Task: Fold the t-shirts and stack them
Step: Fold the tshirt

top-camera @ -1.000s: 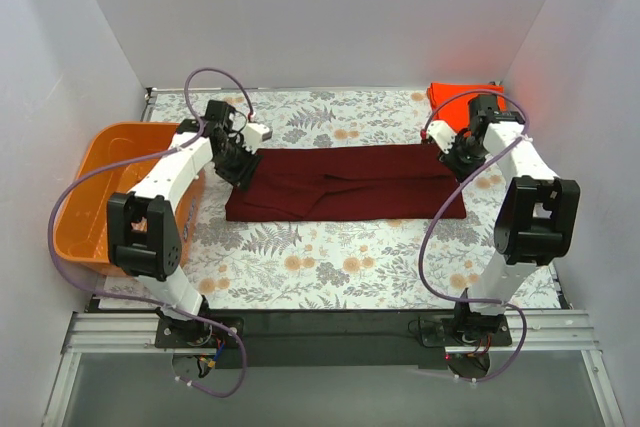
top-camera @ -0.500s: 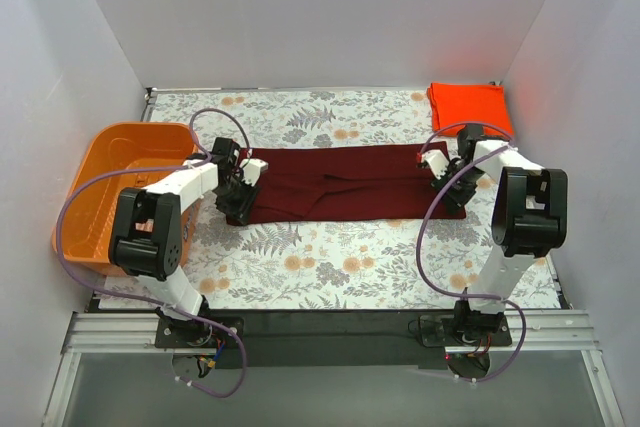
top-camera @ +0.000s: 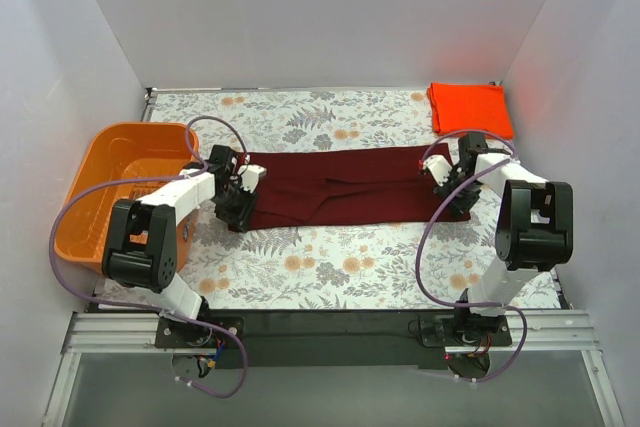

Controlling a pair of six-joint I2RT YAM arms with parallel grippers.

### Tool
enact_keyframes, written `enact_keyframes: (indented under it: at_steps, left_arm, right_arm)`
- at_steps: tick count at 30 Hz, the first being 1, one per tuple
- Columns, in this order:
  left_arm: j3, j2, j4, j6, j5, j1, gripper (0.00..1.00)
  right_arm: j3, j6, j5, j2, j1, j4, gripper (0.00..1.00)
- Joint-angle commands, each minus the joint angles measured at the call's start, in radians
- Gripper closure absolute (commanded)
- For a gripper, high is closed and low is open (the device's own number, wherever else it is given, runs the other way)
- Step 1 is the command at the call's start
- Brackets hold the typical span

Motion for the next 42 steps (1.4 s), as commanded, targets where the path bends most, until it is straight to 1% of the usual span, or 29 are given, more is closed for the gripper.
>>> enact_keyframes:
  at_steps: [1,2,3,4,5,7,8,9,11,12,13,14,15,16,17,18,19,20,22,23,25,26,28,33,36,42]
  left_arm:
    - [0.065,-0.097,-0.065,-0.046,0.076,0.002,0.67]
    - [0.099,-0.107,-0.079,-0.059,0.089,0.002,0.67]
    - [0.128,-0.11,-0.088,-0.078,0.115,0.003,0.66]
    - [0.185,-0.113,-0.091,-0.096,0.124,0.002,0.65]
    - [0.205,-0.111,-0.093,-0.134,0.13,0.002,0.64]
    - [0.237,-0.104,-0.088,-0.171,0.142,0.002,0.63]
    - [0.254,-0.088,-0.082,-0.191,0.139,0.002,0.63]
    - [0.257,-0.081,-0.079,-0.223,0.141,0.002,0.62]
    - [0.259,-0.062,-0.06,-0.256,0.133,0.002,0.62]
    - [0.244,-0.061,-0.05,-0.289,0.126,0.003,0.62]
    - [0.239,-0.055,-0.04,-0.305,0.119,0.003,0.62]
    - [0.23,-0.053,-0.027,-0.319,0.109,0.005,0.61]
    - [0.219,-0.044,-0.024,-0.342,0.109,0.014,0.61]
    - [0.212,-0.041,-0.019,-0.348,0.113,0.02,0.62]
    - [0.205,-0.038,-0.013,-0.356,0.119,0.028,0.61]
    - [0.202,-0.033,-0.013,-0.359,0.125,0.045,0.61]
    - [0.198,-0.024,-0.013,-0.363,0.132,0.052,0.61]
    - [0.198,-0.018,-0.017,-0.365,0.133,0.059,0.61]
    - [0.189,-0.006,-0.016,-0.371,0.141,0.075,0.61]
    - [0.185,-0.002,-0.014,-0.371,0.144,0.079,0.61]
    - [0.175,0.005,-0.01,-0.376,0.144,0.079,0.61]
    - [0.173,0.008,-0.004,-0.377,0.147,0.08,0.61]
    - [0.164,0.013,0.001,-0.38,0.152,0.08,0.61]
    - [0.165,0.024,0.004,-0.383,0.156,0.08,0.6]
    - [0.164,0.03,0.003,-0.38,0.167,0.08,0.58]
    - [0.158,0.031,0.006,-0.374,0.178,0.08,0.57]
  right_arm:
    - [0.035,0.038,-0.046,-0.037,-0.011,-0.06,0.67]
    - [0.104,0.066,-0.119,-0.063,0.011,-0.092,0.65]
    - [0.148,0.088,-0.161,-0.073,0.021,-0.115,0.65]
    - [0.181,0.117,-0.237,-0.093,0.048,-0.124,0.63]
    - [0.233,0.179,-0.273,-0.103,0.067,-0.128,0.62]
    - [0.262,0.249,-0.338,-0.117,0.125,-0.123,0.62]
    - [0.276,0.282,-0.406,-0.122,0.146,-0.117,0.61]
    - [0.287,0.372,-0.436,-0.12,0.186,-0.091,0.61]
    - [0.288,0.468,-0.515,-0.102,0.226,-0.045,0.58]
    - [0.287,0.584,-0.534,-0.096,0.266,-0.019,0.57]
    - [0.27,0.64,-0.545,-0.09,0.289,0.057,0.56]
    - [0.256,0.71,-0.55,-0.084,0.309,0.099,0.56]
    - [0.236,0.819,-0.551,-0.082,0.352,0.148,0.56]
    - [0.195,0.873,-0.551,-0.082,0.372,0.196,0.56]
    - [0.164,0.94,-0.551,-0.084,0.412,0.304,0.57]
    - [0.143,0.989,-0.547,-0.085,0.433,0.354,0.57]
    - [0.109,1.083,-0.54,-0.078,0.455,0.395,0.57]
    - [0.101,1.112,-0.533,-0.073,0.478,0.464,0.57]
    - [0.095,1.187,-0.508,-0.058,0.554,0.507,0.57]
    - [0.094,1.215,-0.463,-0.041,0.599,0.532,0.56]
    - [0.094,1.275,-0.419,-0.009,0.634,0.558,0.55]
    - [0.098,1.344,-0.384,0.005,0.663,0.569,0.55]
    - [0.109,1.393,-0.358,0.056,0.688,0.584,0.55]
    - [0.149,1.467,-0.399,0.151,0.731,0.581,0.58]
    - [0.144,1.485,-0.405,0.182,0.745,0.586,0.58]
    - [0.156,1.501,-0.413,0.232,0.752,0.593,0.58]
